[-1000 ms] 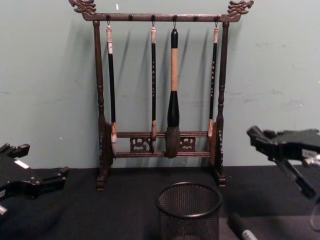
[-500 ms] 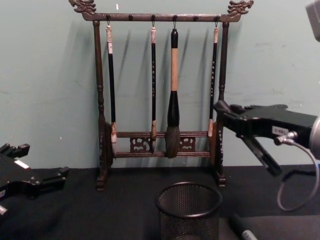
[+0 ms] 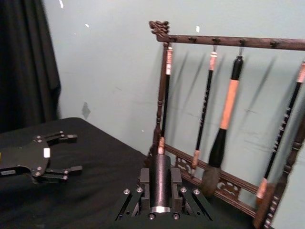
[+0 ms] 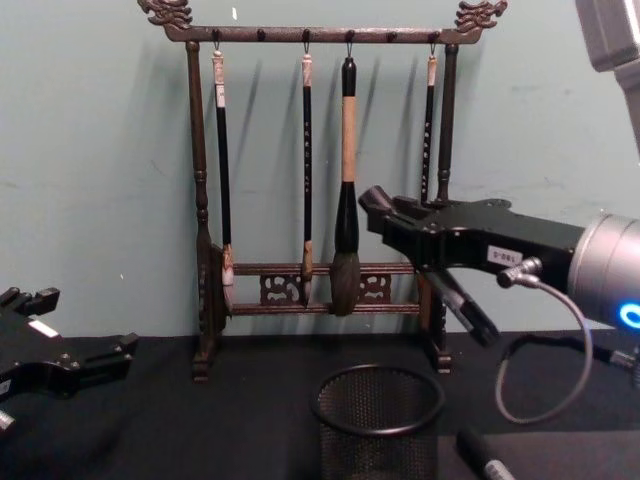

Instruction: Pick up the water-based marker from the table and place it into the pen holder.

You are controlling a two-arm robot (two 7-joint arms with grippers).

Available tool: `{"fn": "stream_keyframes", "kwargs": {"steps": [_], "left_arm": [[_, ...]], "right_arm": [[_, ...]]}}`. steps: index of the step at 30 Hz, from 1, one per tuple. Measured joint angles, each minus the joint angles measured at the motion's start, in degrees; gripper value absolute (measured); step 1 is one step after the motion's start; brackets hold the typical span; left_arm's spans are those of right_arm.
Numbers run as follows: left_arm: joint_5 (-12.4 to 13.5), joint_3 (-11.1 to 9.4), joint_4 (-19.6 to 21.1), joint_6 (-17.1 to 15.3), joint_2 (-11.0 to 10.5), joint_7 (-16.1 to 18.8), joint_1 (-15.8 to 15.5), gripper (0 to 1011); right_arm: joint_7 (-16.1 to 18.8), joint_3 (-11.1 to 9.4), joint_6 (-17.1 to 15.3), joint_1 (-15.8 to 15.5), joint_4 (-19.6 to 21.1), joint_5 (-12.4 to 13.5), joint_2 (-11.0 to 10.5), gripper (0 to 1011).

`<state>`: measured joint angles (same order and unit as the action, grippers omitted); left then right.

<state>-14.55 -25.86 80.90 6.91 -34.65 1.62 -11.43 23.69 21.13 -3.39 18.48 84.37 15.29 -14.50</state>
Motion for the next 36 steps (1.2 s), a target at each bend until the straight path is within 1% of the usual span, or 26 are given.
{"fn": "stream_keyframes", "kwargs": {"steps": [1, 3, 4, 7, 13, 16, 17, 20, 23, 28, 31, 34, 36], "left_arm": [[0.0, 0.0, 0.0, 0.0, 0.0, 0.0, 0.0, 1001], [0.0, 0.0, 0.0, 0.0, 0.0, 0.0, 0.0, 1001], [0.0, 0.0, 0.0, 0.0, 0.0, 0.0, 0.0, 1001], [0.0, 0.0, 0.0, 0.0, 0.0, 0.0, 0.0, 1001], [0.0, 0.0, 0.0, 0.0, 0.0, 0.0, 0.0, 1001], [0.0, 0.0, 0.0, 0.0, 0.0, 0.0, 0.0, 1001], [0.0, 0.0, 0.0, 0.0, 0.0, 0.0, 0.0, 1001], [0.0, 0.0, 0.0, 0.0, 0.0, 0.0, 0.0, 1001], [0.0, 0.0, 0.0, 0.0, 0.0, 0.0, 0.0, 1001], [0.0, 0.0, 0.0, 0.0, 0.0, 0.0, 0.0, 1001], [0.0, 0.0, 0.0, 0.0, 0.0, 0.0, 0.0, 1001], [0.0, 0.0, 0.0, 0.0, 0.0, 0.0, 0.0, 1001], [0.0, 0.0, 0.0, 0.0, 0.0, 0.0, 0.0, 1001]], "right_arm": [[0.7, 0.6, 0.5, 0.5, -0.5, 0.5, 0.0, 255], [1.0, 0.9, 0.8, 0.8, -1.0, 0.9, 0.0, 255], [1.6, 1.5, 1.4, 1.3, -1.8, 1.6, 0.1, 255], [1.9, 2.0, 1.8, 1.7, -2.2, 2.0, 0.1, 255], [2.7, 3.6, 2.9, 2.4, -3.1, 3.4, 0.3, 255], [2.9, 4.0, 3.0, 2.5, -3.2, 3.6, 0.3, 255], [3.1, 4.4, 3.1, 2.6, -3.3, 4.0, 0.2, 255], [3.4, 4.9, 3.1, 2.7, -3.5, 4.4, 0.1, 255], [3.5, 5.2, 3.1, 2.7, -3.6, 4.6, 0.0, 255], [3.8, 6.1, 3.1, 2.8, -3.6, 5.3, -0.5, 255], [3.8, 6.3, 3.0, 2.7, -3.5, 5.5, -0.6, 255], [4.0, 7.1, 2.8, 2.8, -3.6, 5.6, -0.7, 255], [4.0, 7.3, 2.7, 2.8, -3.7, 5.7, -0.8, 255]]}}
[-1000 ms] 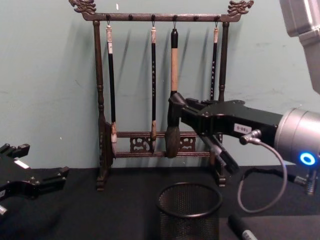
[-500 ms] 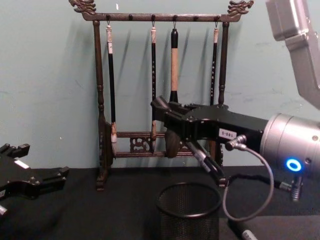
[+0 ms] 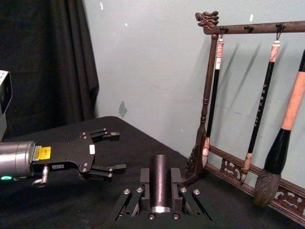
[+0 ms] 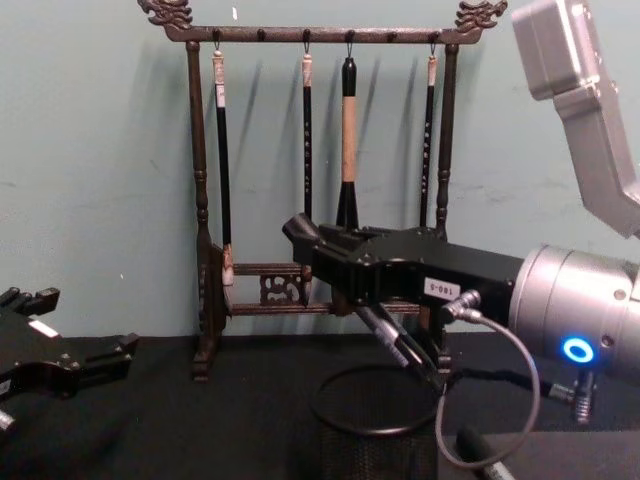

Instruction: Pick up the water-based marker from the table and place it into the pen holder.

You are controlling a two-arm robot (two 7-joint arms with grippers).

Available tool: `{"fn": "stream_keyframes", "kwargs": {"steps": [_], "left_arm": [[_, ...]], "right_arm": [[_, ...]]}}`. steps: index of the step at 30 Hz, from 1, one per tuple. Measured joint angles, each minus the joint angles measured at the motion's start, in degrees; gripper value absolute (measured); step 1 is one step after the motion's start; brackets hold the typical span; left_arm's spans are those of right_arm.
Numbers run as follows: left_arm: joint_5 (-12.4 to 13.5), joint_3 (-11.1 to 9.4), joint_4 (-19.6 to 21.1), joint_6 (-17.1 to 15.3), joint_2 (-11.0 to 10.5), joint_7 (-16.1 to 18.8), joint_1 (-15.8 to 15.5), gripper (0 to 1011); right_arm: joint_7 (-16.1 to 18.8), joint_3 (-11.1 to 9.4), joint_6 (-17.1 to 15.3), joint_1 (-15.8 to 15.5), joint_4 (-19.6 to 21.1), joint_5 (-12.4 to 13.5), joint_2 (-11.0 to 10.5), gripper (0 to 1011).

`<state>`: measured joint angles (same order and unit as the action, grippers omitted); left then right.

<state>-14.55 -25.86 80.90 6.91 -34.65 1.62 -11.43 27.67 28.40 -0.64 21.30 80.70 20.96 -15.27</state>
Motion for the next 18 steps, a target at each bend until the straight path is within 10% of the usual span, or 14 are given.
{"fn": "stream_keyframes", "kwargs": {"steps": [18], "left_arm": [[0.0, 0.0, 0.0, 0.0, 0.0, 0.0, 0.0, 1001]], "right_arm": [[-0.2, 0.8, -0.5, 0.5, -0.8, 0.0, 0.0, 255]]}}
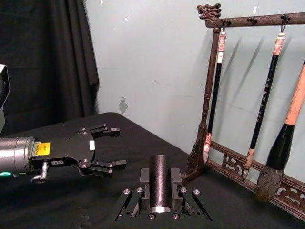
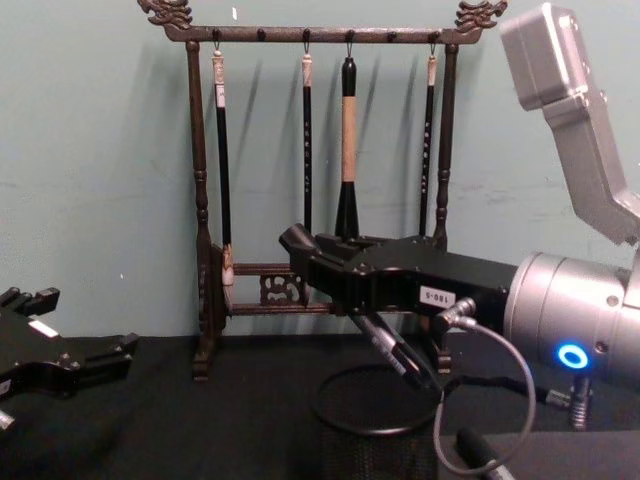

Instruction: Pick up the water-based marker from the table and place it into the pen holder.

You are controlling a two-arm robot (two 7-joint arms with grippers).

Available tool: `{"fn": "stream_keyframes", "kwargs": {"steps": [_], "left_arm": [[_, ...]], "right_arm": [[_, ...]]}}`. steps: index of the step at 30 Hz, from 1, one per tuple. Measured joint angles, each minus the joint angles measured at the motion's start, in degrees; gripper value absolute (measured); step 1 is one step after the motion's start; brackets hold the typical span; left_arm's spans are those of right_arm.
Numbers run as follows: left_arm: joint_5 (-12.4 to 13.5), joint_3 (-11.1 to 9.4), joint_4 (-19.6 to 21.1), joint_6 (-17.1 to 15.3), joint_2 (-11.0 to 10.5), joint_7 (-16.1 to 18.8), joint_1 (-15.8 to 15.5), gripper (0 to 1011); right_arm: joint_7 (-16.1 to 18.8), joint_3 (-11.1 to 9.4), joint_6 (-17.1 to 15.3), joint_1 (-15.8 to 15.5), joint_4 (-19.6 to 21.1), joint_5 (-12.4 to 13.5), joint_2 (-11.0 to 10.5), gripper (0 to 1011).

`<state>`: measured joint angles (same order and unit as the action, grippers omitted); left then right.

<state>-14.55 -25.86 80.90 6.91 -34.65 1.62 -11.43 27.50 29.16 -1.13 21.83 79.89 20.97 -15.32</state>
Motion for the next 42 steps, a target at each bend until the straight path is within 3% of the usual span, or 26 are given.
{"fn": "stream_keyframes", "kwargs": {"steps": [7, 10, 13, 17, 26, 38, 42], "left_arm": [[0.0, 0.0, 0.0, 0.0, 0.0, 0.0, 0.0, 1001], [0.0, 0.0, 0.0, 0.0, 0.0, 0.0, 0.0, 1001], [0.0, 0.0, 0.0, 0.0, 0.0, 0.0, 0.0, 1001], [0.0, 0.0, 0.0, 0.0, 0.0, 0.0, 0.0, 1001], [0.0, 0.0, 0.0, 0.0, 0.0, 0.0, 0.0, 1001], [0.0, 0.0, 0.0, 0.0, 0.0, 0.0, 0.0, 1001], [0.0, 0.0, 0.0, 0.0, 0.0, 0.0, 0.0, 1001]], "right_arm": [[0.0, -0.1, 0.0, 0.0, 0.1, 0.0, 0.0, 257], [0.0, -0.1, 0.0, -0.1, 0.1, 0.0, 0.0, 359], [0.0, -0.1, 0.1, -0.1, 0.1, 0.0, 0.0, 539], [0.0, -0.1, 0.1, -0.1, 0.1, 0.0, 0.0, 629], [0.0, -0.1, 0.1, -0.1, 0.1, 0.0, 0.0, 985], [-0.3, -0.1, 0.1, -0.1, 0.2, -0.1, 0.0, 1000], [-2.7, -0.5, 0.0, -0.8, 1.6, -1.3, -0.3, 1000]]}}
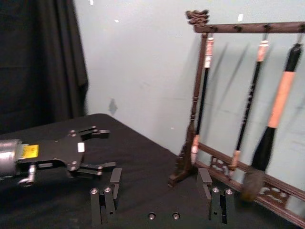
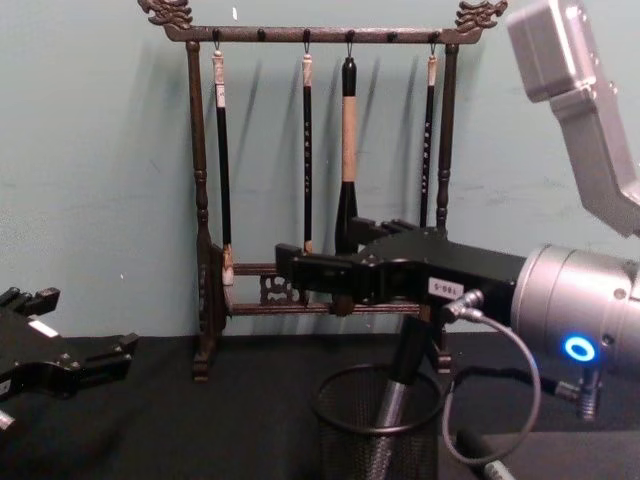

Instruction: Pick up the water-based marker from the table and place it into the pen holder.

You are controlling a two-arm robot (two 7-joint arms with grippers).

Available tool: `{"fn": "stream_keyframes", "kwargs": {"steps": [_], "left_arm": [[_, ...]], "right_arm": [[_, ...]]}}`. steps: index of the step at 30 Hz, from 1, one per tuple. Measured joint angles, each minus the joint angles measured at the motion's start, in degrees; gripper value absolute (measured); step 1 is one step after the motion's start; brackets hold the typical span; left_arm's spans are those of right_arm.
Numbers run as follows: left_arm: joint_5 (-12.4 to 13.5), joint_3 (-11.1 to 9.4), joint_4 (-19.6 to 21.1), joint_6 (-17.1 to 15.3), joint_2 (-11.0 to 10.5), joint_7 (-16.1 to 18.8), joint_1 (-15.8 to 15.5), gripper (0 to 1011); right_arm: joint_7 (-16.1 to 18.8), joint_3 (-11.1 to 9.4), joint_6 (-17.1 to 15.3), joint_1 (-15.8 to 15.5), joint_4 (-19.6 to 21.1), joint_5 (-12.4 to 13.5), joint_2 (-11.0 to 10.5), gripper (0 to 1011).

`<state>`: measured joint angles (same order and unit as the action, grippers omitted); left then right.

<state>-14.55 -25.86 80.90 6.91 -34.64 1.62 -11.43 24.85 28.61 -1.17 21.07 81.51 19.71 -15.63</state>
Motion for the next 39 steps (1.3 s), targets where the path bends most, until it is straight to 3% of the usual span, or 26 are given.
{"fn": "stream_keyframes", "kwargs": {"steps": [13, 16, 21, 23, 39], "left_arm": [[0.0, 0.0, 0.0, 0.0, 0.0, 0.0, 0.0, 1001], [0.0, 0.0, 0.0, 0.0, 0.0, 0.0, 0.0, 1001], [0.0, 0.0, 0.0, 0.0, 0.0, 0.0, 0.0, 1001], [0.0, 0.0, 0.0, 0.0, 0.0, 0.0, 0.0, 1001], [0.0, 0.0, 0.0, 0.0, 0.0, 0.0, 0.0, 1001]], "right_arm": [[-8.4, -4.1, -4.1, -3.3, 5.4, -4.2, -0.5, 1000], [-12.1, -7.2, -8.0, -5.9, 8.3, -6.2, -1.6, 1000], [-13.8, -8.9, -10.5, -7.3, 9.8, -7.3, -2.2, 1000], [-15.4, -10.0, -13.5, -8.7, 11.4, -8.4, -2.3, 1000], [-17.5, -11.3, -24.2, -11.8, 14.9, -11.2, -1.3, 1000]]}}
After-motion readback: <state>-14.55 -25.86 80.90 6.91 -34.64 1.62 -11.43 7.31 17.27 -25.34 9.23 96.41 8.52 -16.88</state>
